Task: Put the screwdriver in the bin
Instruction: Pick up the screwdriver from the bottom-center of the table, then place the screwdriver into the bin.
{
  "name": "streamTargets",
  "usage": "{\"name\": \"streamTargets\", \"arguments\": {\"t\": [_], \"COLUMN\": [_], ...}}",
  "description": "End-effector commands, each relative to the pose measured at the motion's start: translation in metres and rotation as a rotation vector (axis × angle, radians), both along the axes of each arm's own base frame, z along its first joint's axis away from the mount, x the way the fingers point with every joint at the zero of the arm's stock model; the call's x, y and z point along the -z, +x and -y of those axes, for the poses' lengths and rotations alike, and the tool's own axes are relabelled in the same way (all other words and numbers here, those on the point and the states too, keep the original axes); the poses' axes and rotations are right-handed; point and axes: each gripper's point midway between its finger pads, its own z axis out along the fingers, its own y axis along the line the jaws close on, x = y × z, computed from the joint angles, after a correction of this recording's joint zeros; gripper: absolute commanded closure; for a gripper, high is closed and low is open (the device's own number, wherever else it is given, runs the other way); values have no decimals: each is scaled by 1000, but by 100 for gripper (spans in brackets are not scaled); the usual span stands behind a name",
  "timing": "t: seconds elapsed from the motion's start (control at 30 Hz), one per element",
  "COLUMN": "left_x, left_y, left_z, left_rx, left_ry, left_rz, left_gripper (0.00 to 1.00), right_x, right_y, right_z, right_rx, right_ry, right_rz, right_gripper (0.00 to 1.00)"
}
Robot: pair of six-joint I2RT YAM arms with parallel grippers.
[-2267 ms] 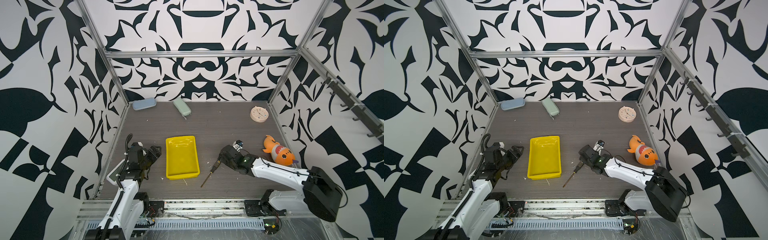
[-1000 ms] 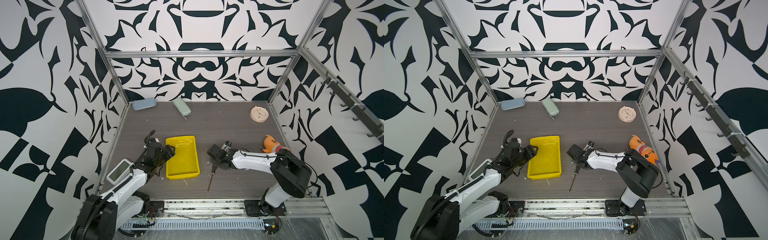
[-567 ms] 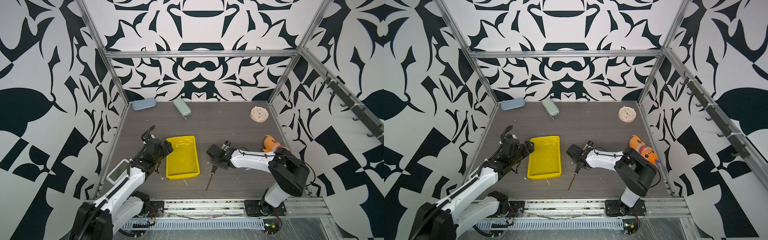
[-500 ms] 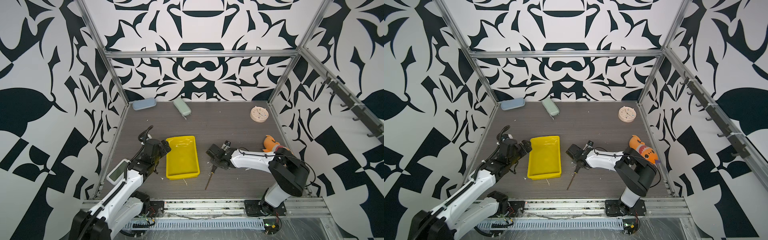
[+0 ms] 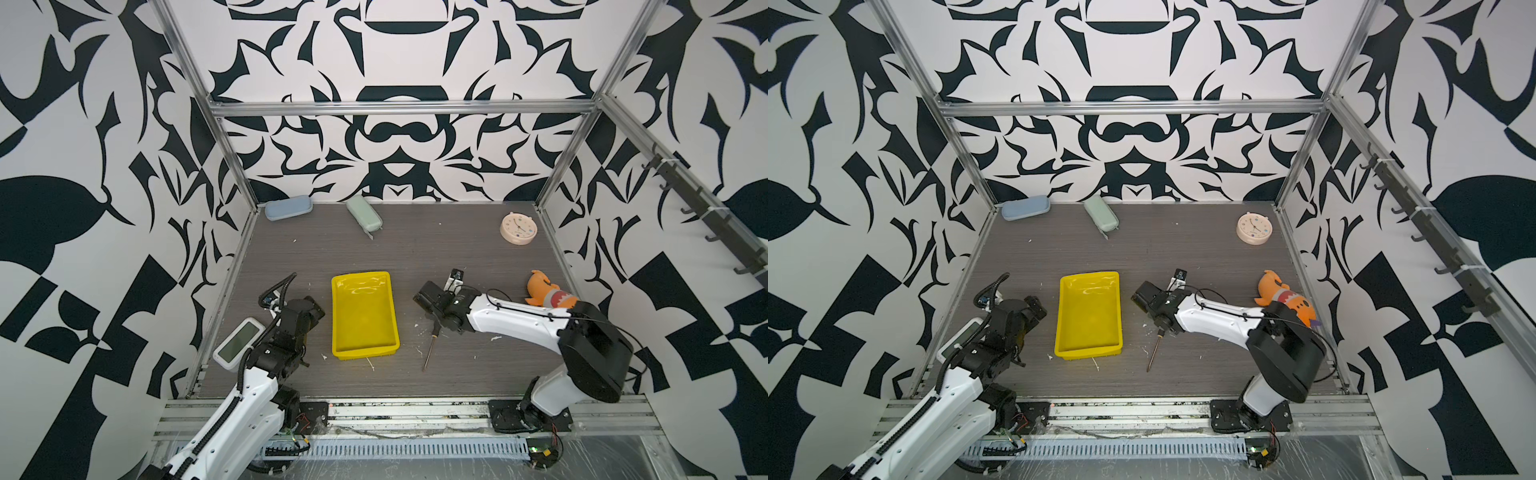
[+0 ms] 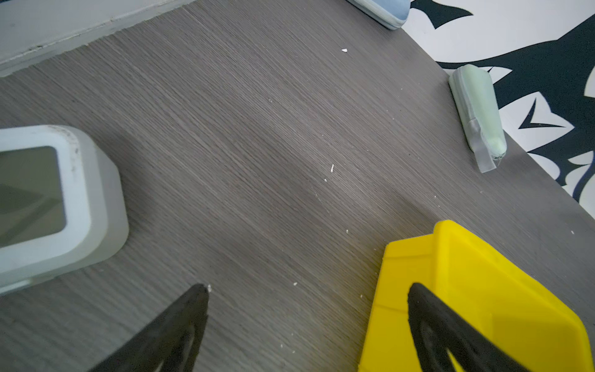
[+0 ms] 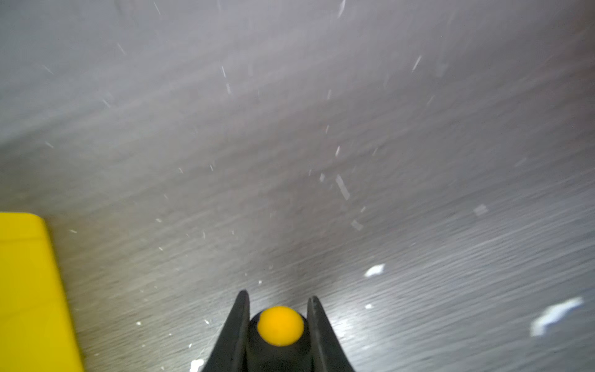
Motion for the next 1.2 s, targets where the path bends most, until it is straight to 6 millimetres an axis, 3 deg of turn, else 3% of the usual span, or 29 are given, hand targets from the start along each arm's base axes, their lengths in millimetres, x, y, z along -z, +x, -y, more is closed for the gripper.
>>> {"name": "streamTargets", "arguments": {"t": [0.0,0.1,0.23,0.4,0.57,0.67,0.93,1.17], "left_x": [-1,3,5,5,2,1,0,1], "left_y": [2,3,4,2,-1,-2,-4,-2], "left_z": [-2,1,4,3,2,1,1,1], "left_rx": [-21,-4,11,12,10,6,6,6], "left_ry": [10,17,23,21,13,3,-7,-5], "left_rz": [-20,-52,-77,-76,-55,-35,-19,-24], "left_gripper": [1,1,1,1,1,1,1,1], "right_x": [-71,-110,-146,-158,-143,-127,-83,-47], "right_y": [25,43,66,79,79,80,80,65], "right_z": [11,-3,-45,-111,-171,-193,-215,-229], "right_rx": [-37,-92,-185,-321,-446,-497,-514,-524], "right_ry": [-118,-143,-75,72,107,103,130,202], "right_rz": [199,282,328,333,285,220,101,-16], "right_gripper": [84,85,86,87,88,89,91,93]}}
